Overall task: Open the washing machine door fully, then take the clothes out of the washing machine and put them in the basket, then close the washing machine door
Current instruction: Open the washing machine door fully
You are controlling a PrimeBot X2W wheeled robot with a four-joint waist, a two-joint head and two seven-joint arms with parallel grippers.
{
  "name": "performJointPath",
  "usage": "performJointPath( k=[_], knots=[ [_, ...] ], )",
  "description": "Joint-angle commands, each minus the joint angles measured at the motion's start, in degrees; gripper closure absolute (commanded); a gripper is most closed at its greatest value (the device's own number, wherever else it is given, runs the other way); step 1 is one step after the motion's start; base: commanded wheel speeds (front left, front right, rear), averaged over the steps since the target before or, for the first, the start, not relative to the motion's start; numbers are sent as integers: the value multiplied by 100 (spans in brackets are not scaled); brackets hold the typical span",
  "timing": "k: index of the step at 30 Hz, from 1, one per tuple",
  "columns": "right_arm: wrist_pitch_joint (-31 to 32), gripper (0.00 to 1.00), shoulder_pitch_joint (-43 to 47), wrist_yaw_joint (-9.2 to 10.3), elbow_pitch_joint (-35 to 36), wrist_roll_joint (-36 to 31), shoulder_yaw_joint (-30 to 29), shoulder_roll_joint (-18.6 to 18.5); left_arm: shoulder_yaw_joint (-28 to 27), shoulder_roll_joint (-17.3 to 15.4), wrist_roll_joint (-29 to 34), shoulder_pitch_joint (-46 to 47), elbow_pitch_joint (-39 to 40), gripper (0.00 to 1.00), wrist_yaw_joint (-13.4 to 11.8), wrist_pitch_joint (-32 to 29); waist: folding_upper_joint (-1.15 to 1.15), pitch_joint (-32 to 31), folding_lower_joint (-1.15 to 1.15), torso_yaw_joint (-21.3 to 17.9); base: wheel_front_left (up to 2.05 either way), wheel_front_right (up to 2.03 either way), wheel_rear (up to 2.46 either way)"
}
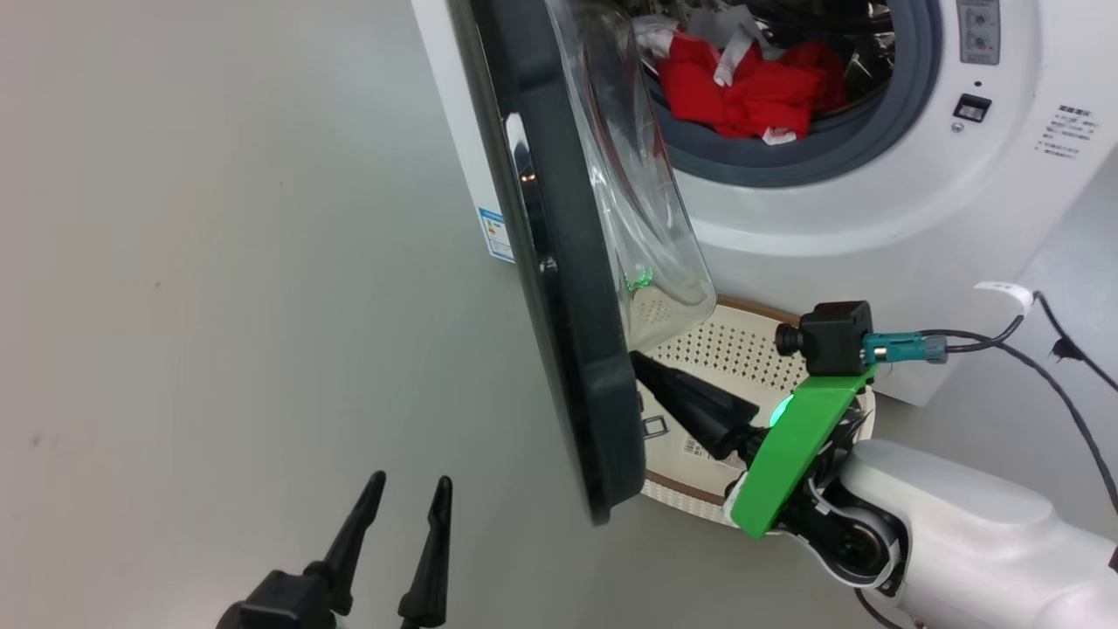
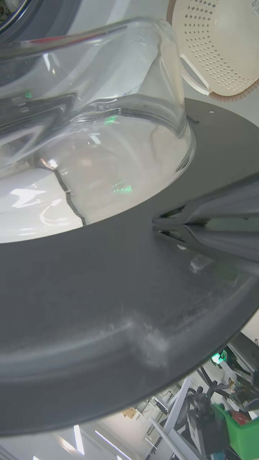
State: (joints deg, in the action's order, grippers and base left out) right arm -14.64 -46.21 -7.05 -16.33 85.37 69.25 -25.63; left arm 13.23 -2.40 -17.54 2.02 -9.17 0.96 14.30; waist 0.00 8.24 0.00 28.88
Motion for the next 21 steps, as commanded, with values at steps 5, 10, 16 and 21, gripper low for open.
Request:
performJointPath(
  k=[5, 10, 16, 21],
  knots=[
    [-29, 100, 81, -44, 226, 62, 155, 254, -341, -48, 64, -63, 189, 0, -138, 70, 0, -78, 0, 141, 0, 0, 0],
    [8, 100, -33, -44, 219, 87, 253, 389, -413, -48, 27, -122, 253, 0, -226, 70, 0, -71, 0, 165, 0, 0, 0],
    [46, 100, -144, -44, 186, 102, 325, 555, -481, -48, -6, -182, 332, 0, -289, 70, 0, -80, 0, 182, 0, 0, 0],
    [48, 100, -184, -44, 167, 116, 353, 607, -494, -48, -19, -203, 368, 0, -304, 70, 0, -77, 0, 185, 0, 0, 0]
  ],
)
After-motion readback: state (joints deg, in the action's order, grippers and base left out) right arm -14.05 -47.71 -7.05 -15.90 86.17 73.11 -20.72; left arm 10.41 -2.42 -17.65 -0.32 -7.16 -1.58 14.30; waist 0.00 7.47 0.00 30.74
